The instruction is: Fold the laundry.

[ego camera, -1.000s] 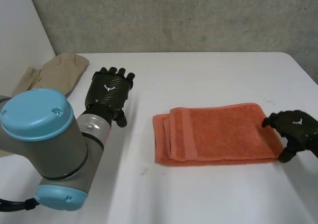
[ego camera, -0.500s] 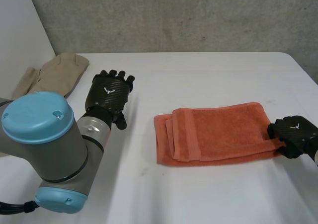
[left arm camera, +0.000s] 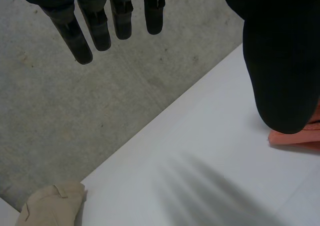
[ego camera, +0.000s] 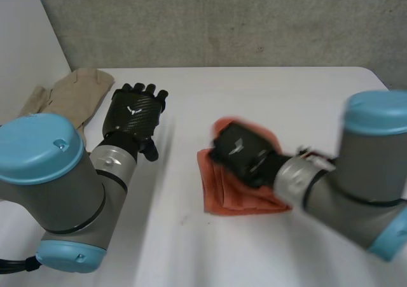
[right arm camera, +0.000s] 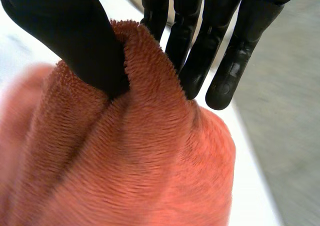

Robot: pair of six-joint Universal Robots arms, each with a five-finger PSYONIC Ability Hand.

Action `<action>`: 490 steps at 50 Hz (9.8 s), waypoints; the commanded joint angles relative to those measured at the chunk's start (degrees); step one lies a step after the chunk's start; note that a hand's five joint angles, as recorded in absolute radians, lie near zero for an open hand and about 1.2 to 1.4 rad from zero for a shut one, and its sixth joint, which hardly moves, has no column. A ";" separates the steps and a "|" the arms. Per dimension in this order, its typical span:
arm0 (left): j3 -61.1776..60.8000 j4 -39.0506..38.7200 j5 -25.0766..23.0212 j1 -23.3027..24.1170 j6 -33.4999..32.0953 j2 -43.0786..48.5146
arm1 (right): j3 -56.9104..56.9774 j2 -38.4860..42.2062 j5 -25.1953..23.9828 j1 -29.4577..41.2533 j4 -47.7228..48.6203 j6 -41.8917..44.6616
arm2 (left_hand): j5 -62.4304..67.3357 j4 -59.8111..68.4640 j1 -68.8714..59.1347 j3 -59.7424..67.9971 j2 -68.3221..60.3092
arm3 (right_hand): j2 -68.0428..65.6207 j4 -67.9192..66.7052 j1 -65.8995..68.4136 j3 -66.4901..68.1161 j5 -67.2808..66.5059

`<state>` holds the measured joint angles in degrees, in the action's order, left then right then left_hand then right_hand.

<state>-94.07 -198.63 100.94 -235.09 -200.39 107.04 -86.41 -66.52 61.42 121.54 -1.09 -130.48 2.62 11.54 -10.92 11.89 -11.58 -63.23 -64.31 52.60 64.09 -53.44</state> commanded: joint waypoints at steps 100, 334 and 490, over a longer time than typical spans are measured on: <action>16.20 21.53 -15.78 6.67 18.02 -2.97 | -21.43 -2.31 9.68 -21.26 8.64 -47.40 | -2.62 -1.54 0.92 -1.89 1.58 | 52.16 53.24 -41.53 -53.02 52.37; 27.71 13.80 -9.19 -35.35 -20.74 26.57 | -15.01 -3.27 9.77 -0.51 11.72 -17.71 | 67.38 68.46 -69.08 68.11 -68.42 | 53.23 54.31 -42.60 -54.09 53.44; 10.84 21.62 -22.19 -16.62 -2.11 9.41 | -21.07 -15.14 17.68 -9.66 -1.04 -19.55 | 8.85 9.94 -10.55 9.58 -9.89 | 50.80 51.88 -40.17 -51.66 51.01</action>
<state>-83.50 -176.77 81.99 -249.62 -202.47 113.30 -100.16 -83.02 79.01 110.19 -12.68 -148.63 5.72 15.69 -15.72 15.41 -15.51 -12.29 -13.21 11.59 11.99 -3.58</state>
